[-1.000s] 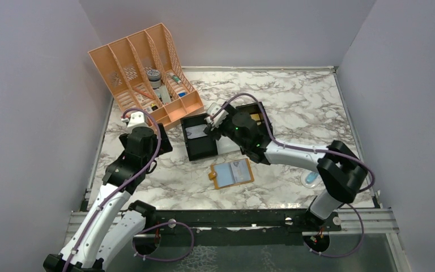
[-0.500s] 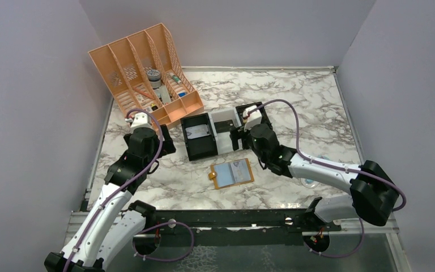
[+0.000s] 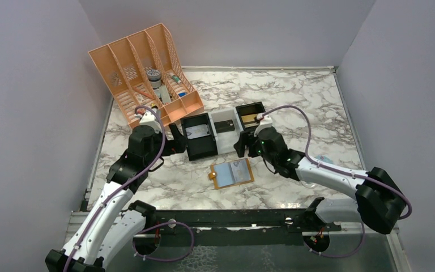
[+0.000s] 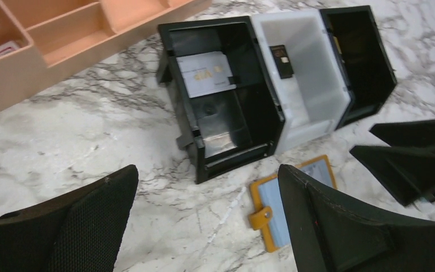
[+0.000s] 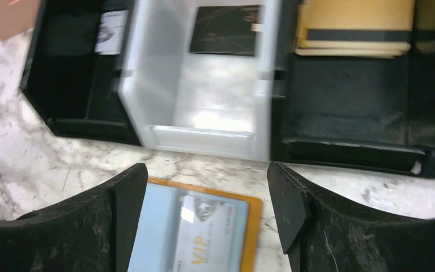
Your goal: Take the credit cards out of the card holder
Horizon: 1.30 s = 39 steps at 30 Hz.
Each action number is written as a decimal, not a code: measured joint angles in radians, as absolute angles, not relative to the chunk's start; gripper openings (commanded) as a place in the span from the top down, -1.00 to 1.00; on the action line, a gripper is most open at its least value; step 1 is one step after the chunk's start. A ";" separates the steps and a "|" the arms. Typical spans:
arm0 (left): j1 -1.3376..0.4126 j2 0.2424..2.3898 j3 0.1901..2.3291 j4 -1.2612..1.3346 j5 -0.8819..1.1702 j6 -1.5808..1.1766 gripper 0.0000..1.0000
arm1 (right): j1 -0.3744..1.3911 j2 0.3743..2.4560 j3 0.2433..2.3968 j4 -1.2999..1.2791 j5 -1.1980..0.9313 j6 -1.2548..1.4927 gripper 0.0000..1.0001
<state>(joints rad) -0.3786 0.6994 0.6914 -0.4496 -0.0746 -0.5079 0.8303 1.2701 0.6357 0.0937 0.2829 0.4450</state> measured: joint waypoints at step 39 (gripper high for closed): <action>-0.762 1.074 0.725 -0.136 0.136 -0.638 -0.78 | 0.600 1.284 0.538 0.072 -0.258 0.554 -0.25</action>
<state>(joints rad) -0.7616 1.0744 0.7254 -0.1364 0.1364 -0.6384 0.5999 1.2842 0.5377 0.0723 -0.2584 0.5541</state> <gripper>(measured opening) 0.892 0.635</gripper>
